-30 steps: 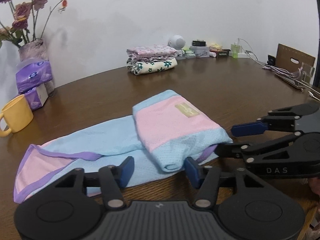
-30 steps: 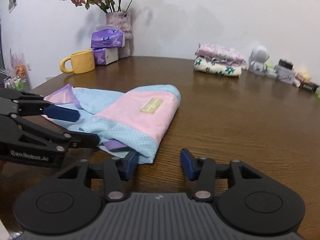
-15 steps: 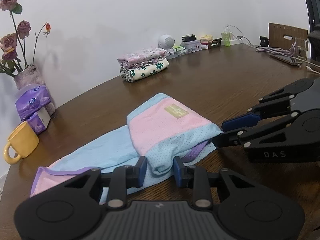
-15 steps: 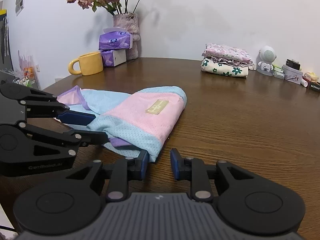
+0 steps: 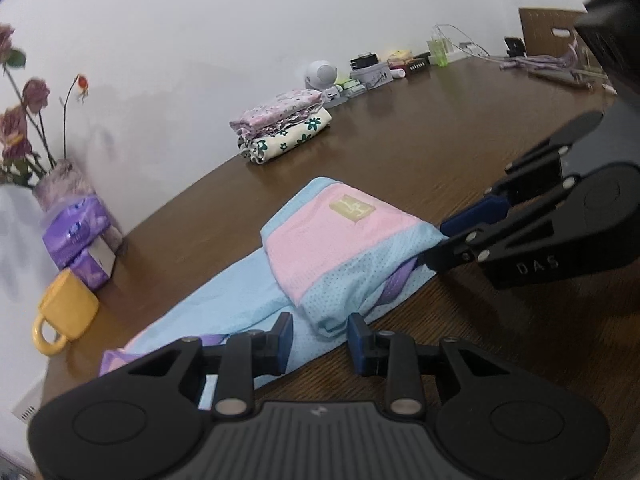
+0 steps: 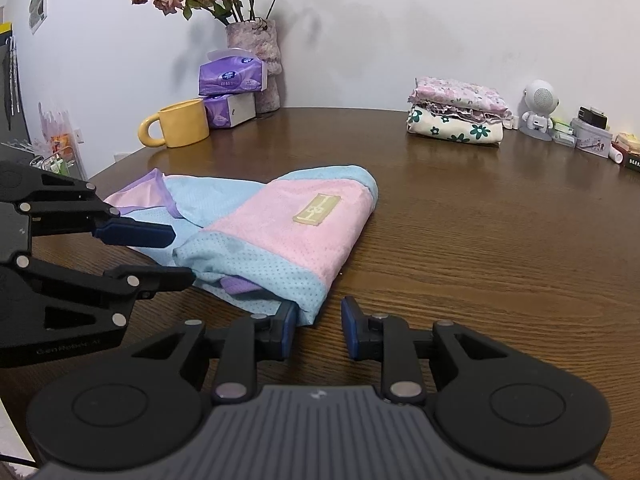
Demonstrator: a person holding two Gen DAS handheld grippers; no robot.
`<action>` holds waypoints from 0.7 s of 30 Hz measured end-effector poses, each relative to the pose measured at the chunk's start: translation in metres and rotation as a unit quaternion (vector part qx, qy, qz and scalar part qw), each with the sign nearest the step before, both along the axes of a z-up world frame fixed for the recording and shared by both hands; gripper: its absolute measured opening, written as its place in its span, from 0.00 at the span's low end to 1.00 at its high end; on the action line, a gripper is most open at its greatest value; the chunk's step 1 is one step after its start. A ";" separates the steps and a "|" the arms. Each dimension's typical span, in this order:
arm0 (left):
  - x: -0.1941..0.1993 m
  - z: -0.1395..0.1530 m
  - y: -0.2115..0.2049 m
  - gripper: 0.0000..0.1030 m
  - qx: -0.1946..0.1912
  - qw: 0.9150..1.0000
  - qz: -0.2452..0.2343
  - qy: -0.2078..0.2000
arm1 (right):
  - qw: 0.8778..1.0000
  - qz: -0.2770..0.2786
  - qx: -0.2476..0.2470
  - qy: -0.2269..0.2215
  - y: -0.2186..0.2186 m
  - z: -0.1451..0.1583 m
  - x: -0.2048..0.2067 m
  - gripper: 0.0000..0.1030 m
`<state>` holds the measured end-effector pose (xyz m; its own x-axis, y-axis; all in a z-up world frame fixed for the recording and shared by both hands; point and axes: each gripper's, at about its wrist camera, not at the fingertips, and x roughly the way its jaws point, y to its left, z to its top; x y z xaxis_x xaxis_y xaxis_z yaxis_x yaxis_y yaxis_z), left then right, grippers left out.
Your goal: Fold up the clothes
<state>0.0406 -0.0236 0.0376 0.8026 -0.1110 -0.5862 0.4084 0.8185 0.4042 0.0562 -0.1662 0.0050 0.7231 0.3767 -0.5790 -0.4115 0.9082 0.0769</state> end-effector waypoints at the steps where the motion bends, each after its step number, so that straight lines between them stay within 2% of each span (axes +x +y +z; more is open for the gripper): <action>1: 0.000 -0.001 -0.001 0.28 0.007 1.000 -0.003 -0.002 | 1.000 0.000 0.001 0.000 0.000 0.000 0.000 0.24; 6: 0.000 -0.005 -0.009 0.24 0.046 0.999 -0.011 -0.024 | 1.000 0.002 0.001 -0.004 -0.001 0.001 0.000 0.24; 9: -0.001 -0.004 -0.013 0.17 0.056 0.998 -0.021 -0.029 | 1.000 0.003 -0.002 -0.007 0.000 0.002 -0.001 0.24; 11: -0.001 -0.005 -0.015 0.07 0.061 0.997 -0.026 -0.030 | 1.000 0.004 -0.003 -0.007 0.000 0.001 0.000 0.23; 12: -0.002 -0.006 -0.016 0.05 0.060 0.997 -0.026 -0.032 | 1.000 0.005 -0.003 -0.007 0.000 0.001 0.000 0.23; 16: -0.002 -0.001 -0.010 0.03 0.017 0.999 -0.009 -0.032 | 1.000 0.008 -0.001 -0.008 0.002 0.002 -0.002 0.09; 21: 0.004 -0.002 0.005 0.02 -0.062 0.997 0.041 -0.003 | 1.000 0.004 0.007 -0.004 -0.001 0.001 -0.002 0.05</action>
<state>0.0445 -0.0181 0.0354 0.8151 -0.1159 -0.5676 0.3357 0.8930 0.2998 0.0538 -0.1667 0.0060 0.7247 0.3898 -0.5681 -0.4185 0.9041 0.0865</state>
